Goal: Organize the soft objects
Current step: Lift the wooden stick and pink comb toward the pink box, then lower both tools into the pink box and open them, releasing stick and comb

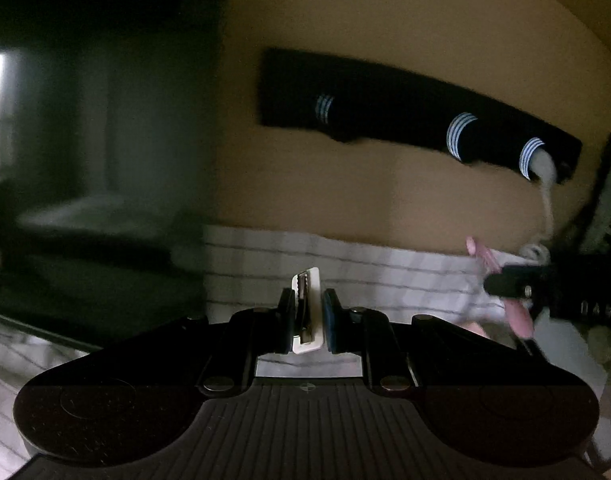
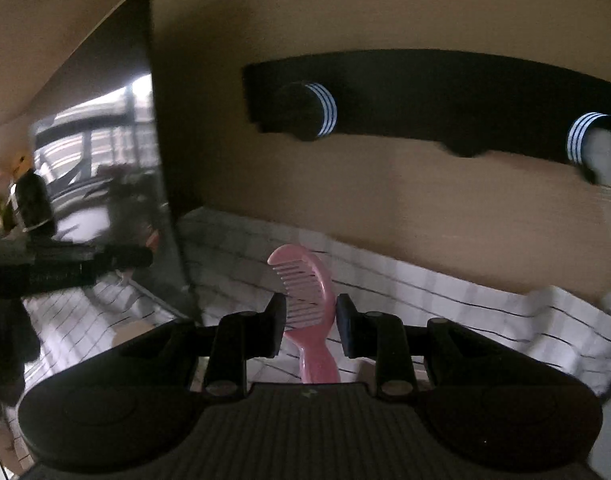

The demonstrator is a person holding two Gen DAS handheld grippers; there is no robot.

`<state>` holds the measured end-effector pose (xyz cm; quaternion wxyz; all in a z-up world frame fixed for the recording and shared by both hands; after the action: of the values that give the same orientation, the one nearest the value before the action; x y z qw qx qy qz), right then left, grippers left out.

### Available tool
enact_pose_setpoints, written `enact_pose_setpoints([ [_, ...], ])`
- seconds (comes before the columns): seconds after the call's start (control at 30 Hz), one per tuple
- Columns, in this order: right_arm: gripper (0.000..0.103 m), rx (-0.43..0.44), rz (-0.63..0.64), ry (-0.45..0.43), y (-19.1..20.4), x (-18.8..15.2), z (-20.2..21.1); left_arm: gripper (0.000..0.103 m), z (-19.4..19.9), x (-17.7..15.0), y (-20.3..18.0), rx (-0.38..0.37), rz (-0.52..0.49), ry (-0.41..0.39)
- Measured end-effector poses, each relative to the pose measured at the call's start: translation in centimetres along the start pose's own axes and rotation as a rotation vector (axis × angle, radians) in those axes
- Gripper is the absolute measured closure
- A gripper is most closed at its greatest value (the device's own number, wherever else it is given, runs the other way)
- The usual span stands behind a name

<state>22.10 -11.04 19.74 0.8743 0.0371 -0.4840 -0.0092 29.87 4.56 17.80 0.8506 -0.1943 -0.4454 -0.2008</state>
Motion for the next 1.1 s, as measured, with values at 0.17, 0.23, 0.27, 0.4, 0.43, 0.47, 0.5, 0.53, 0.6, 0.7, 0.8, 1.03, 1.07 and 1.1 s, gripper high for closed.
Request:
enact_pose_setpoints([
  [0.17, 0.076, -0.065, -0.045, -0.019, -4.6, -1.4, 2.3, 0.086, -2.3, -1.5, -5.1, -0.110, 0.006, 0.045],
  [0.23, 0.076, -0.088, -0.066, -0.027, -6.4, -2.0, 3.3, 0.086, -2.9, -2.3, -7.3, -0.157, 0.000, 0.059],
  [0.27, 0.076, -0.097, -0.081, -0.029, -7.4, -2.4, 3.7, 0.086, -3.5, -2.7, -8.4, -0.179, -0.002, 0.071],
  [0.4, 0.076, -0.122, -0.150, -0.023, -10.7, -3.9, 4.9, 0.085, -5.4, -5.0, -11.2, -0.225, 0.010, 0.135],
  [0.43, 0.076, -0.127, -0.170, -0.018, -11.3, -4.3, 5.0, 0.085, -6.1, -5.4, -11.7, -0.233, 0.023, 0.151],
  [0.47, 0.076, -0.129, -0.195, -0.008, -11.9, -4.8, 4.9, 0.085, -6.3, -5.9, -11.9, -0.239, 0.038, 0.162],
  [0.5, 0.076, -0.126, -0.218, 0.003, -12.3, -5.2, 4.6, 0.085, -6.7, -6.2, -12.1, -0.243, 0.053, 0.172],
  [0.53, 0.076, -0.119, -0.235, 0.010, -12.5, -5.6, 4.2, 0.085, -7.0, -6.4, -12.1, -0.240, 0.063, 0.176],
  [0.6, 0.076, -0.103, -0.255, 0.023, -12.5, -6.5, 3.4, 0.085, -7.2, -6.6, -11.6, -0.215, 0.072, 0.182],
  [0.7, 0.076, -0.067, -0.294, 0.064, -12.6, -8.6, 2.2, 0.085, -8.0, -7.0, -10.5, -0.187, 0.105, 0.211],
  [0.8, 0.076, -0.057, -0.330, 0.103, -12.8, -10.6, 0.6, 0.086, -9.2, -7.4, -10.2, -0.217, 0.179, 0.257],
  [1.03, 0.076, -0.061, -0.382, 0.139, -13.5, -13.1, -0.9, 0.086, -10.6, -8.4, -11.1, -0.257, 0.236, 0.279],
  [1.07, 0.076, -0.057, -0.382, 0.140, -13.4, -13.3, -0.9, 0.085, -10.5, -8.5, -11.1, -0.261, 0.237, 0.280],
  [1.1, 0.076, -0.056, -0.380, 0.142, -13.3, -13.5, -1.1, 0.085, -10.4, -8.7, -11.0, -0.266, 0.237, 0.279],
])
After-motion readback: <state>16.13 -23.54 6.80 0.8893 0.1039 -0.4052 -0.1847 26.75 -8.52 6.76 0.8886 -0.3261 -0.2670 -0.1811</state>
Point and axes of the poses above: each gripper's, at about its wrist camera, not at the fingertips, and z roughly against the way its jaws point, y to its left, x to its top, the point moved 9 cm from there along -z, roughly the way its jaws point, and after that the axes turned 1 degree about z, right-handed, at the moved point
